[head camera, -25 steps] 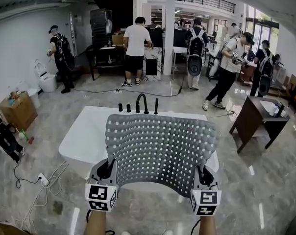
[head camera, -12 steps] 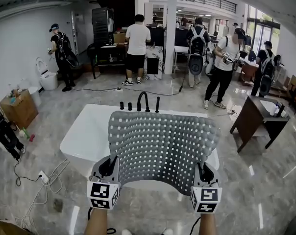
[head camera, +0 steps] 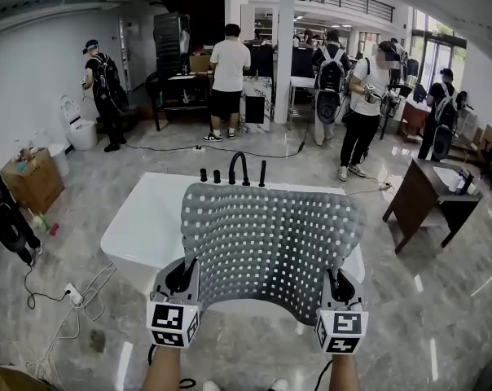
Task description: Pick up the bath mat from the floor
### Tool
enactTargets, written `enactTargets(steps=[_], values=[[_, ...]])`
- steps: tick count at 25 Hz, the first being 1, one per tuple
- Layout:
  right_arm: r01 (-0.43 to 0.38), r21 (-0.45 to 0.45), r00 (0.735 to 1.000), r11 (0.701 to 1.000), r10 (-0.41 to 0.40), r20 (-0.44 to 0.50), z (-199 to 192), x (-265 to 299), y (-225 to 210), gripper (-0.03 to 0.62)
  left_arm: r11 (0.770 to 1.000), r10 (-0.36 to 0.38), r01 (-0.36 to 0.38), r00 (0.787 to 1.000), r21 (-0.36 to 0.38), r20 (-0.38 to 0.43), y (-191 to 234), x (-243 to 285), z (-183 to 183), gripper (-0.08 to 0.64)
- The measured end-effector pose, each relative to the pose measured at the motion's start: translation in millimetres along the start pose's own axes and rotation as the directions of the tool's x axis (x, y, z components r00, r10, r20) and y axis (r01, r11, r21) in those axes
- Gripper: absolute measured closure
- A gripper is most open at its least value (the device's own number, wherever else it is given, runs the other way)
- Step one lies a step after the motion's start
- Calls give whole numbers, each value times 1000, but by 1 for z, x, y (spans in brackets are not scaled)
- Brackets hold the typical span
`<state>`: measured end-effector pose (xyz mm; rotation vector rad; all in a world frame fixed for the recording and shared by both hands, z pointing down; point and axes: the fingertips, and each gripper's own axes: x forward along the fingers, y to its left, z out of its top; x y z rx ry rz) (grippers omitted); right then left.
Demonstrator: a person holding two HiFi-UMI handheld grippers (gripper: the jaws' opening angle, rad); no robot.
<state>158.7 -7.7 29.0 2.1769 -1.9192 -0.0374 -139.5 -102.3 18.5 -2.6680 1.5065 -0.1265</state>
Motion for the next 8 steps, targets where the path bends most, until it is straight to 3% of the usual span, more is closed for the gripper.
enactTargets(steps=[8], values=[[2,1,1000,1000,-2,-6,1,-1,-7,526,1000,-6,6,1000,18,-7,-6,2,2,520]])
